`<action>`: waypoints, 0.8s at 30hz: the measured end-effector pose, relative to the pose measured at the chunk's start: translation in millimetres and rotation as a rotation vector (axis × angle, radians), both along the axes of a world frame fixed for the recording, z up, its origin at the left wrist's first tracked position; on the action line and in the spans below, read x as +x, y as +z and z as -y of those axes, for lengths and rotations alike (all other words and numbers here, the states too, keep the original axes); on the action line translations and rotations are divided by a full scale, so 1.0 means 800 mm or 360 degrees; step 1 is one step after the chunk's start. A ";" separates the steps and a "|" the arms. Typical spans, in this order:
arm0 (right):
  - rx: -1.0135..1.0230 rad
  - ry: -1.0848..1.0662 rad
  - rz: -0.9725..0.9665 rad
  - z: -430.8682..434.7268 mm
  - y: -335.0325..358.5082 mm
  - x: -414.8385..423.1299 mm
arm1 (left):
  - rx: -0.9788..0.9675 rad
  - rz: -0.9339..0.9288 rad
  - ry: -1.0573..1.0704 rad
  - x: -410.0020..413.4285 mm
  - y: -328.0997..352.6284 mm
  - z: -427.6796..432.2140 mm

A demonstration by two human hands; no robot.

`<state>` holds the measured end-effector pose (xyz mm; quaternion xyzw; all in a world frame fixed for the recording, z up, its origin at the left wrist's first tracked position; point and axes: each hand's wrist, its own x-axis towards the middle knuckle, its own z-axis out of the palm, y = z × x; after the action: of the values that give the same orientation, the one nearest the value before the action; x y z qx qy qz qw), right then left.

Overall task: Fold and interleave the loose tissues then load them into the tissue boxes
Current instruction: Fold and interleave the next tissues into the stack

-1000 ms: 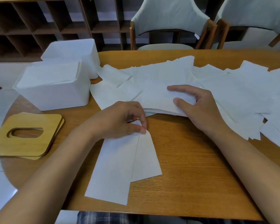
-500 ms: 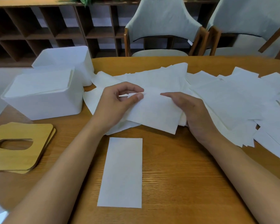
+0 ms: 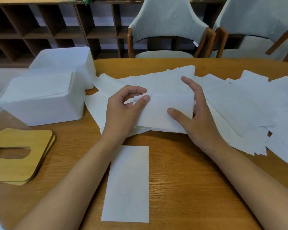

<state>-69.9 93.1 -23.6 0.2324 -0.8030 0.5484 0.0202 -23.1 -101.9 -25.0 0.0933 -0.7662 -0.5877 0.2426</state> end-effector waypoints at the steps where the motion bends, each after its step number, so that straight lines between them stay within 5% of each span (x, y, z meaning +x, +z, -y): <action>1: 0.0008 -0.0004 -0.0008 0.000 0.000 0.000 | -0.0004 0.0000 0.0010 0.000 -0.001 0.001; 11: -0.0124 0.0137 -0.0007 -0.012 0.011 0.002 | 0.0034 0.0278 -0.0396 0.016 0.018 0.014; 17: 0.0165 0.0142 0.0033 -0.016 0.007 0.000 | -0.0458 0.0219 -0.0320 0.023 0.016 0.019; 24: 0.0153 0.0010 0.0030 -0.021 0.001 -0.007 | -0.0797 0.0409 -0.0903 0.047 0.012 0.048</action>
<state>-75.7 110.2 -22.4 0.2306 -0.8278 0.5114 -0.0002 14.7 -140.3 -15.6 -0.1113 -0.9052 -0.4100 -0.0120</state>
